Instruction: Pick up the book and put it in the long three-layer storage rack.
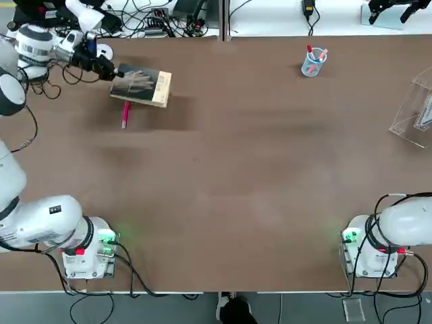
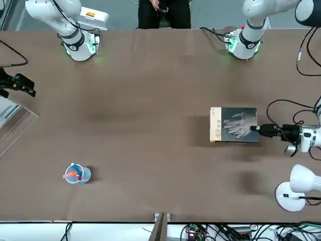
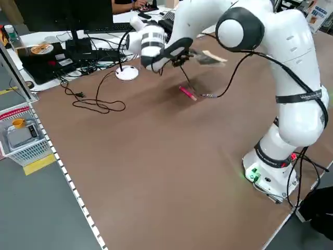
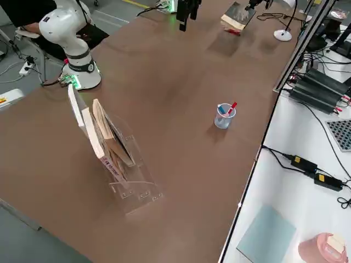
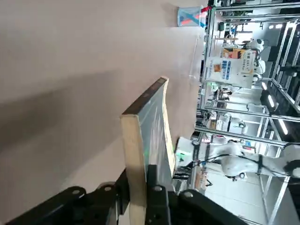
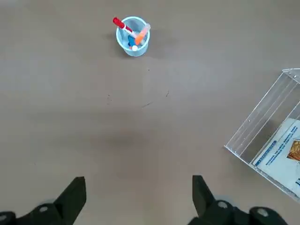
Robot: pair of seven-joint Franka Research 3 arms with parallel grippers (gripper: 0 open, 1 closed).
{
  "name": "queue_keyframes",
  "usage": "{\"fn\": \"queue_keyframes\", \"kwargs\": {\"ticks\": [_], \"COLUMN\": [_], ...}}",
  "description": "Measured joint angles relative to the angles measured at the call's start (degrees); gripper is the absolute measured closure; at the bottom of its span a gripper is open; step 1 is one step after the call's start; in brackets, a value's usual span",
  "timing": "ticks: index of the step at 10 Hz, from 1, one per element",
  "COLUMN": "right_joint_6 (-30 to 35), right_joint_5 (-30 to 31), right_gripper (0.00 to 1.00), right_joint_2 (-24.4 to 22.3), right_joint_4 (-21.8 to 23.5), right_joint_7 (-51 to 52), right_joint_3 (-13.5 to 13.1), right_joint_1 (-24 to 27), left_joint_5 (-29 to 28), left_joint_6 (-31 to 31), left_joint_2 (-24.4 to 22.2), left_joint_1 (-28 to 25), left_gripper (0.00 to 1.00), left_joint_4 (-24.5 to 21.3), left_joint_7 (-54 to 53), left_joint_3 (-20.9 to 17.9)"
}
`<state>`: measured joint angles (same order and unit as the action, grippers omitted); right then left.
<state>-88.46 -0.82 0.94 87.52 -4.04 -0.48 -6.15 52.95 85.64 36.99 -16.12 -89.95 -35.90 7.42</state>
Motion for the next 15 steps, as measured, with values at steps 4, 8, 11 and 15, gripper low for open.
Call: {"fn": "queue_keyframes", "kwargs": {"ticks": [4, 8, 11, 15], "right_joint_6": [1.27, 1.60, 1.74, 1.82], "right_joint_5": [-0.84, -1.00, -1.04, -1.09], "right_gripper": [0.00, 0.00, 0.00, 0.00], "right_joint_2": [0.00, 0.00, 0.00, 0.00], "right_joint_4": [0.00, 0.00, 0.03, 0.10], "right_joint_7": [-0.21, -1.59, -3.12, -4.09], "right_joint_3": [0.00, 0.01, 0.03, 0.04], "right_joint_1": [-0.01, -0.08, -0.71, -1.35], "left_joint_5": [0.19, 2.06, 3.24, 4.03], "left_joint_6": [0.23, 2.53, 7.92, 17.31], "left_joint_2": [-2.64, -2.71, -2.72, -2.73], "left_joint_1": [0.21, 0.15, 0.08, 1.98], "left_gripper": [0.98, 0.98, 0.98, 0.98], "left_joint_4": [0.02, 0.17, 0.23, 0.24], "left_joint_7": [7.71, 12.00, 15.26, 20.84], "left_joint_3": [5.93, 9.31, 14.42, 22.85]}}
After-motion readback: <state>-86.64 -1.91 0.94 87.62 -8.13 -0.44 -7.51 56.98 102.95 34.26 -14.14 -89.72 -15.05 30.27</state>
